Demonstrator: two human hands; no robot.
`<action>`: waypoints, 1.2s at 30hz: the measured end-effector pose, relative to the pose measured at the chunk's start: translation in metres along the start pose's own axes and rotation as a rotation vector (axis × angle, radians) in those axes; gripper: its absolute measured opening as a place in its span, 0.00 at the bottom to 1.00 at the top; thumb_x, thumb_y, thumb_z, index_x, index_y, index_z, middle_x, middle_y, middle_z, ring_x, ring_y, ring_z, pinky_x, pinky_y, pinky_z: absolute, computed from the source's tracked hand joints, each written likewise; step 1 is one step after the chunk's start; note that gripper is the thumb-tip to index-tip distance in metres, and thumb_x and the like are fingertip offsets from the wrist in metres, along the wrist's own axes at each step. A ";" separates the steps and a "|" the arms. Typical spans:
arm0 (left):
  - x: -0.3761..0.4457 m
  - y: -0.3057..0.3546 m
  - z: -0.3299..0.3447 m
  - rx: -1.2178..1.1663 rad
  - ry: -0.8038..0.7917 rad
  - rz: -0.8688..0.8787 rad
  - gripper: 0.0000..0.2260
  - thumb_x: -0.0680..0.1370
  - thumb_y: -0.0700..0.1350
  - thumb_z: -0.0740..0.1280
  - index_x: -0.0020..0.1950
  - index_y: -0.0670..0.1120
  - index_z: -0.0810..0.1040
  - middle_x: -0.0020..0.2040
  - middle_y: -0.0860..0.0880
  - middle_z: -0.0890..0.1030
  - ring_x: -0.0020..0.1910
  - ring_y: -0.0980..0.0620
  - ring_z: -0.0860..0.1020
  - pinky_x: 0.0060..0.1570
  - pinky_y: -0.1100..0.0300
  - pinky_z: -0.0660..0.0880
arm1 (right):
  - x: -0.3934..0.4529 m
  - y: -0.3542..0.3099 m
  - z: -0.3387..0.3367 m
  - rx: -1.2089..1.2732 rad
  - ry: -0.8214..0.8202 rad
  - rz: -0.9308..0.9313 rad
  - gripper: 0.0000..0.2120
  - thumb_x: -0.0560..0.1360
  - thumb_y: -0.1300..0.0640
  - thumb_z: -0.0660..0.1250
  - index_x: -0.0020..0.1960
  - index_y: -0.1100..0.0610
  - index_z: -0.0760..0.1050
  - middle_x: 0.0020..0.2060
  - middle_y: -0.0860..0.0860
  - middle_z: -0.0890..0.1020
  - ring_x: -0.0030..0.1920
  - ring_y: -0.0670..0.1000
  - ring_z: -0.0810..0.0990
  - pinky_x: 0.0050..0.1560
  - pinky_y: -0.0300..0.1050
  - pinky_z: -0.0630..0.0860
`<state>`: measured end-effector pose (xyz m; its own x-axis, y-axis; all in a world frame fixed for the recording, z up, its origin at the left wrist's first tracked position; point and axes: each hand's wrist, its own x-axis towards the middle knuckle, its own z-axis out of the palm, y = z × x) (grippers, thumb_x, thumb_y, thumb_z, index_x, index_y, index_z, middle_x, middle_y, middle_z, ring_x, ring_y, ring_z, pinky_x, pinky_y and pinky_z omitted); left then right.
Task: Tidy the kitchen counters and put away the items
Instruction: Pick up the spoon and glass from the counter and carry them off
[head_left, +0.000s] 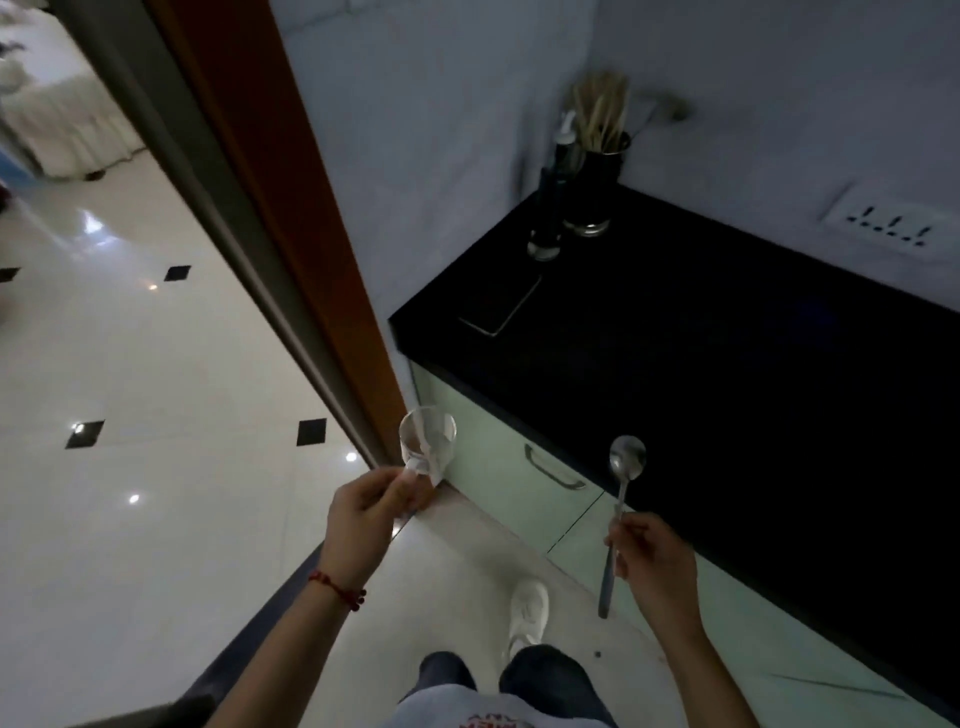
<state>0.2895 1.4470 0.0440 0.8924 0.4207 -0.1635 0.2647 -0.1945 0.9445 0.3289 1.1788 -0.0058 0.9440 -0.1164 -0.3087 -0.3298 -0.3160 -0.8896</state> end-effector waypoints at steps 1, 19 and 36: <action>0.012 0.006 0.008 -0.008 -0.014 0.006 0.12 0.76 0.38 0.62 0.36 0.46 0.79 0.28 0.51 0.81 0.31 0.63 0.77 0.33 0.75 0.73 | 0.011 -0.002 -0.002 0.000 0.017 -0.001 0.06 0.74 0.63 0.65 0.39 0.58 0.76 0.31 0.53 0.80 0.24 0.39 0.75 0.27 0.32 0.72; 0.196 0.063 0.108 -0.130 -0.084 -0.056 0.11 0.76 0.36 0.63 0.36 0.45 0.80 0.31 0.53 0.83 0.31 0.59 0.77 0.33 0.72 0.74 | 0.248 -0.153 0.007 0.014 0.037 -0.138 0.09 0.74 0.60 0.66 0.38 0.48 0.74 0.37 0.52 0.81 0.36 0.49 0.81 0.37 0.43 0.79; 0.287 0.092 0.123 -0.066 -0.246 -0.108 0.11 0.75 0.39 0.65 0.35 0.47 0.80 0.32 0.53 0.83 0.33 0.60 0.80 0.35 0.68 0.76 | 0.447 -0.335 0.027 0.055 0.402 -0.501 0.10 0.73 0.60 0.64 0.35 0.48 0.70 0.34 0.55 0.81 0.35 0.57 0.82 0.42 0.57 0.80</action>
<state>0.6149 1.4405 0.0494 0.9244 0.2060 -0.3210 0.3460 -0.0985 0.9330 0.8615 1.2582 0.1454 0.9040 -0.3144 0.2897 0.1615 -0.3763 -0.9123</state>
